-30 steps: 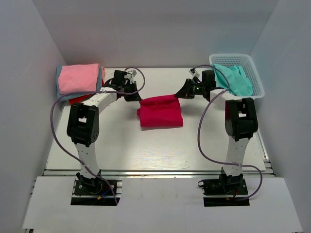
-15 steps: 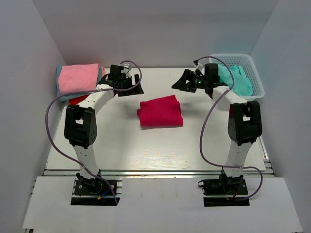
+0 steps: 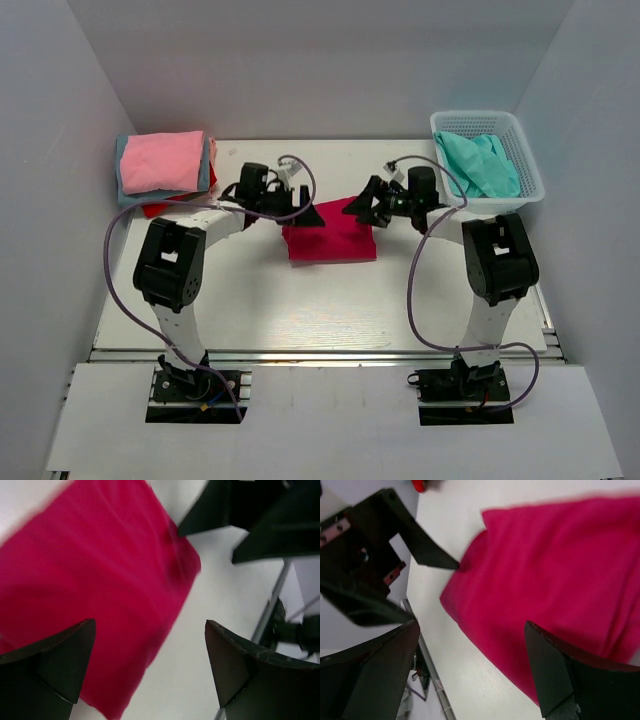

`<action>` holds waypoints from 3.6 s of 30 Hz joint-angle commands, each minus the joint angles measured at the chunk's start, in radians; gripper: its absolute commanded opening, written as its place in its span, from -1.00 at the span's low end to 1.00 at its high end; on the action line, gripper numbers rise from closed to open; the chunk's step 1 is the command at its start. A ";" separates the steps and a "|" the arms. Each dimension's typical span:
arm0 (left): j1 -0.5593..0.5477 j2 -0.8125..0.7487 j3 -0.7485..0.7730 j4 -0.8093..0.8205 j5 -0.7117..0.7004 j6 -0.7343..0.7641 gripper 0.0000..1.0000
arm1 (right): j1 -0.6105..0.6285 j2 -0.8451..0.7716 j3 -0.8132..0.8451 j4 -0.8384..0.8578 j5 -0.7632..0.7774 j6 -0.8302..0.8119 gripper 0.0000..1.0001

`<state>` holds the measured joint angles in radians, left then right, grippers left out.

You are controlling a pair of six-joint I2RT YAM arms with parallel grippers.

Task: Fold and stack the t-shirts
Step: Smooth out wrinkles on the folded tshirt, then put the neatly folded tshirt into the corner of the board with the left arm

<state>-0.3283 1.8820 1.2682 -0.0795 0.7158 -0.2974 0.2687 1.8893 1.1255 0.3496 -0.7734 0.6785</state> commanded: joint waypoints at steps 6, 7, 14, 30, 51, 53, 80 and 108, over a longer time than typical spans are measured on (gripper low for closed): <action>-0.020 0.031 -0.214 0.169 0.234 0.029 1.00 | -0.026 0.074 -0.209 0.086 0.037 0.182 0.81; -0.020 0.031 -0.223 0.146 0.193 0.038 1.00 | -0.025 0.073 -0.233 0.095 0.060 0.190 0.81; -0.020 -0.007 -0.185 0.052 0.061 0.101 1.00 | -0.016 -0.005 -0.253 0.060 0.092 0.106 0.81; -0.020 -0.140 -0.041 -0.298 -0.408 -0.077 1.00 | -0.014 -0.533 -0.392 -0.224 0.428 -0.198 0.81; -0.095 0.178 0.137 -0.396 -0.374 -0.100 0.86 | -0.020 -0.539 -0.431 -0.265 0.471 -0.223 0.81; -0.106 0.196 0.151 -0.410 -0.394 -0.100 0.74 | -0.022 -0.532 -0.432 -0.265 0.470 -0.221 0.81; -0.216 0.315 0.349 -0.514 -0.760 0.076 -1.00 | -0.025 -0.550 -0.472 -0.267 0.657 -0.250 0.81; -0.051 -0.023 0.625 -0.444 -1.174 0.713 -1.00 | -0.025 -0.604 -0.491 -0.267 0.873 -0.275 0.81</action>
<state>-0.4187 1.9598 1.8400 -0.5488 -0.3950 0.3153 0.2478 1.2755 0.5930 0.0750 0.0834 0.4145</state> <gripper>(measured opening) 0.148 0.904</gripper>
